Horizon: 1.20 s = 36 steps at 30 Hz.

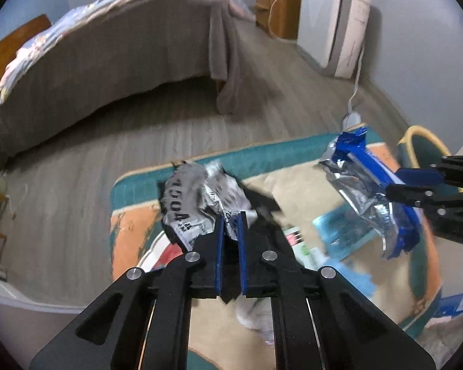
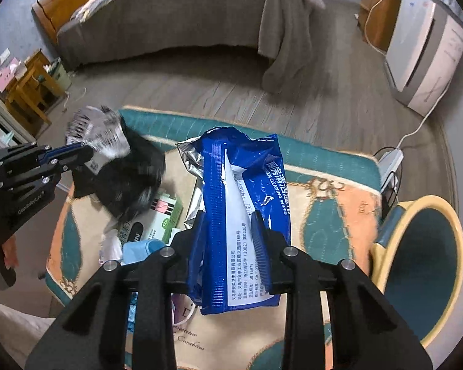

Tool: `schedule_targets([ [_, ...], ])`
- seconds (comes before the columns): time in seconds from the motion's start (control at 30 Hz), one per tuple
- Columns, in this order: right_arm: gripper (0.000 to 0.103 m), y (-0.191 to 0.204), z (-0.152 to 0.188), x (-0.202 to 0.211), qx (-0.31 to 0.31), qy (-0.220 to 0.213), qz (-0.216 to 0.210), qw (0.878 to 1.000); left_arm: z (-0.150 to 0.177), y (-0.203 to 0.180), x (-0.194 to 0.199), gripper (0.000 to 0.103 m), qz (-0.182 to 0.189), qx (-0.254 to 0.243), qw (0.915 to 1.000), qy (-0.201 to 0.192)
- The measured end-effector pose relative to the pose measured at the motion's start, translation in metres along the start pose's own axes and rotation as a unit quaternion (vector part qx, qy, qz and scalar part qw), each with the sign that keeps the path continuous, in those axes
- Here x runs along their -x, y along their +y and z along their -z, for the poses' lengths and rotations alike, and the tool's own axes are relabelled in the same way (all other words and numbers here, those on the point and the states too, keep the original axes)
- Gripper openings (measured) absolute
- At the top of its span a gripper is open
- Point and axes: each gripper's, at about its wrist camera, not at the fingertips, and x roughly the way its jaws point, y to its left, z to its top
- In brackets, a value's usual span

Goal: Collect trash
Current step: 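Grasp the blue wipes packet with the right tool while the left tool grasps the black bag, then carry both items over the bin and open both tools to drop them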

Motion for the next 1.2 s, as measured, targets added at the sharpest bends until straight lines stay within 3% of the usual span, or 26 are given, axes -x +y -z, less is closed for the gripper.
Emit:
schedule_targets([
  [0.2, 0.03, -0.019, -0.001, 0.041, -0.022, -0.032, 0.0, 0.999, -0.01, -0.026, 0.034, 0.004, 0.028, -0.021, 0.9985, -0.042],
  [0.37, 0.03, -0.032, 0.001, 0.068, -0.034, -0.052, 0.011, 0.998, -0.013, -0.045, 0.043, 0.003, 0.047, -0.036, 0.9969, -0.052],
  [0.47, 0.03, -0.041, 0.007, 0.079, -0.042, -0.056, 0.012, 0.997, -0.01, -0.045, 0.034, 0.003, 0.033, -0.041, 0.9982, -0.029],
  [0.63, 0.03, -0.048, 0.015, 0.081, -0.045, -0.049, 0.017, 0.998, 0.015, -0.022, -0.011, 0.006, 0.034, -0.006, 0.9973, 0.065],
  [0.67, 0.03, -0.049, 0.015, 0.081, -0.046, -0.048, 0.019, 0.998, 0.018, -0.02, -0.013, 0.01, 0.033, -0.003, 0.997, 0.07],
  [0.8, 0.03, -0.053, 0.015, 0.084, -0.052, -0.052, 0.018, 0.997, 0.015, -0.023, 0.002, 0.044, 0.064, 0.015, 0.997, 0.042],
  [0.9, 0.03, -0.053, 0.015, 0.085, -0.053, -0.052, 0.016, 0.997, 0.008, -0.042, 0.023, 0.06, 0.082, -0.009, 0.9965, 0.012],
  [0.93, 0.03, -0.052, 0.015, 0.086, -0.052, -0.052, 0.017, 0.997, 0.007, -0.051, 0.025, 0.062, 0.088, -0.017, 0.9959, 0.011],
  [1.0, 0.03, -0.052, 0.016, 0.086, -0.052, -0.05, 0.017, 0.997, 0.011, -0.067, 0.023, 0.063, 0.097, -0.039, 0.9942, 0.023],
  [1.13, 0.03, -0.052, 0.017, 0.088, -0.05, -0.049, 0.02, 0.997, 0.029, -0.089, -0.009, 0.064, 0.049, -0.096, 0.9913, 0.075],
  [1.17, 0.03, -0.052, 0.017, 0.089, -0.049, -0.049, 0.022, 0.997, 0.032, -0.089, -0.014, 0.057, 0.043, -0.099, 0.9907, 0.083],
  [1.2, 0.03, -0.052, 0.017, 0.089, -0.048, -0.048, 0.023, 0.997, 0.035, -0.087, -0.02, 0.039, 0.037, -0.101, 0.99, 0.092],
])
